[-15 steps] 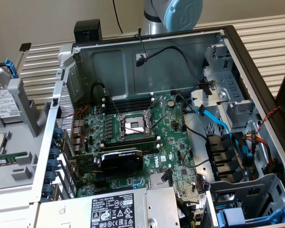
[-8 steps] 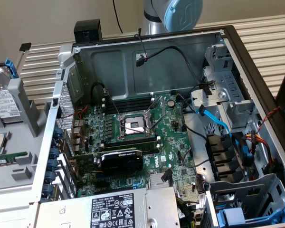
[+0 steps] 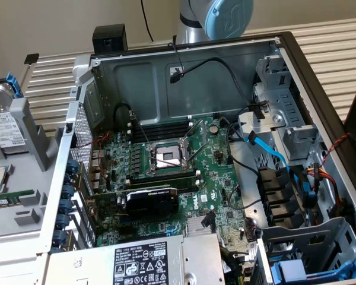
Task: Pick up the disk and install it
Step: 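Pick up the disk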
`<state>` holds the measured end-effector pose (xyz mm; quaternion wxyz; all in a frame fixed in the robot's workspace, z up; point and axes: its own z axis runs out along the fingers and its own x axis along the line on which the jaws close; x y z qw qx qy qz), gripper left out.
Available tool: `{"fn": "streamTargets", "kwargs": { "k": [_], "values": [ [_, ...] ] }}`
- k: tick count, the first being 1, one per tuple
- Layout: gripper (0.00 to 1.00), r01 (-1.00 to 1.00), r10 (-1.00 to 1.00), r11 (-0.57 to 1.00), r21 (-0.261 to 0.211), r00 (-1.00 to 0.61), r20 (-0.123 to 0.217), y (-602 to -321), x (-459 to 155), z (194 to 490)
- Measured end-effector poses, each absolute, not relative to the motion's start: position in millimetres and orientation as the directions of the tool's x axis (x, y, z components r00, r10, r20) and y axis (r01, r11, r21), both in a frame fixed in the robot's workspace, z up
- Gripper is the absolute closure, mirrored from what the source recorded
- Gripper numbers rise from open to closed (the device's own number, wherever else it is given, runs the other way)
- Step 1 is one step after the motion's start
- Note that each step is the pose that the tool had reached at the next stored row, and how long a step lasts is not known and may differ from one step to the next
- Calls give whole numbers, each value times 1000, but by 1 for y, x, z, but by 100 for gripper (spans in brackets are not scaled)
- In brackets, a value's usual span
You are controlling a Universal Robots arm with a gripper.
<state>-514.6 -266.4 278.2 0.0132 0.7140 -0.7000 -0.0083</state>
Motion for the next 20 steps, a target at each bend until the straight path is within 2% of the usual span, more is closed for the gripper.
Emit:
{"fn": "streamTargets", "kwargs": {
  "k": [1,2,20],
  "values": [
    [40,-999,-1000,-20,31,20,7,-266,-515,278],
    [47,-999,-1000,-20,31,20,7,-266,-515,278],
    [47,-999,-1000,-10,31,10,9,-265,-515,275]
  ]
}}
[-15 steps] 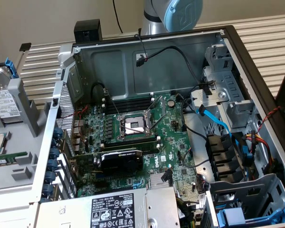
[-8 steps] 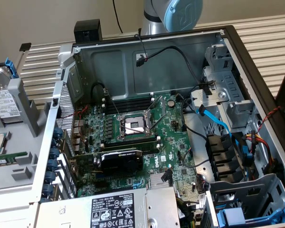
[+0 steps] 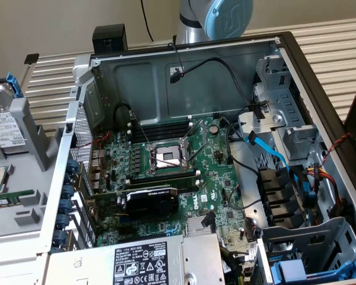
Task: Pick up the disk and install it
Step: 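Pick up the disk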
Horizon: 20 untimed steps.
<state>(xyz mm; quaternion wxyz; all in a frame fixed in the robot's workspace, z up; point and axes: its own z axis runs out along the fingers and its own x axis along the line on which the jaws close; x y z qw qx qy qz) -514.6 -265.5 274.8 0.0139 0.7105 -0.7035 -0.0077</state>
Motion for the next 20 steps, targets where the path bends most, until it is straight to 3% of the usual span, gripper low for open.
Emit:
{"fn": "streamTargets", "kwargs": {
  "k": [20],
  "values": [
    [47,-1000,-1000,-7,31,7,9,-265,-513,273]
  ]
}}
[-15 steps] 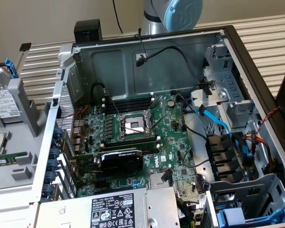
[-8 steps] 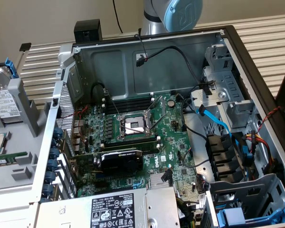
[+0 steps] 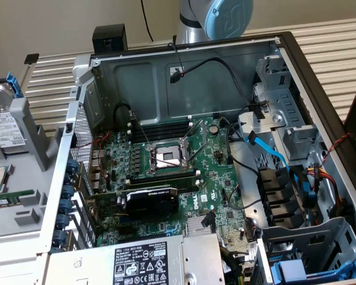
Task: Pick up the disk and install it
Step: 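Pick up the disk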
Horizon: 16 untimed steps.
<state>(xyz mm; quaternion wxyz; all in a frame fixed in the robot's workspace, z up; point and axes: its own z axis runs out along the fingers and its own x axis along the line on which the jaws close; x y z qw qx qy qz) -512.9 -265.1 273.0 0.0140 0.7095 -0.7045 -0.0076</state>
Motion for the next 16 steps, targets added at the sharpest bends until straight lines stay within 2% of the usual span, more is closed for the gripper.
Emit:
{"fn": "streamTargets", "kwargs": {
  "k": [10,12,16],
  "values": [
    [49,-1000,-1000,-7,31,7,9,-265,-513,273],
    [62,-1000,-1000,-7,31,7,9,-265,-513,273],
    [63,-1000,-1000,-7,31,7,9,-265,-513,273]
  ]
}}
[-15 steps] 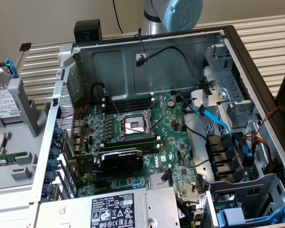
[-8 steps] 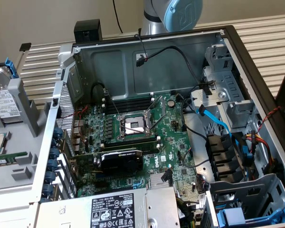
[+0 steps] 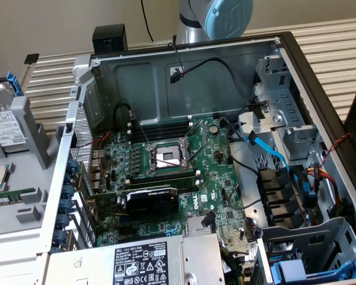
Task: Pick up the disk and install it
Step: 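Pick up the disk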
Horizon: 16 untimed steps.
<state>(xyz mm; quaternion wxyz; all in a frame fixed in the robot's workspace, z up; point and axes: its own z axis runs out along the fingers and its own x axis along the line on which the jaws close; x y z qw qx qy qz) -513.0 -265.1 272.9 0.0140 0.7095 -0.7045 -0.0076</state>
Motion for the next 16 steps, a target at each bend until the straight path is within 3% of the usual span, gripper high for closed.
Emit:
{"fn": "streamTargets", "kwargs": {
  "k": [16],
  "values": [
    [63,-1000,-1000,-7,28,7,9,-265,-513,277]
  ]
}}
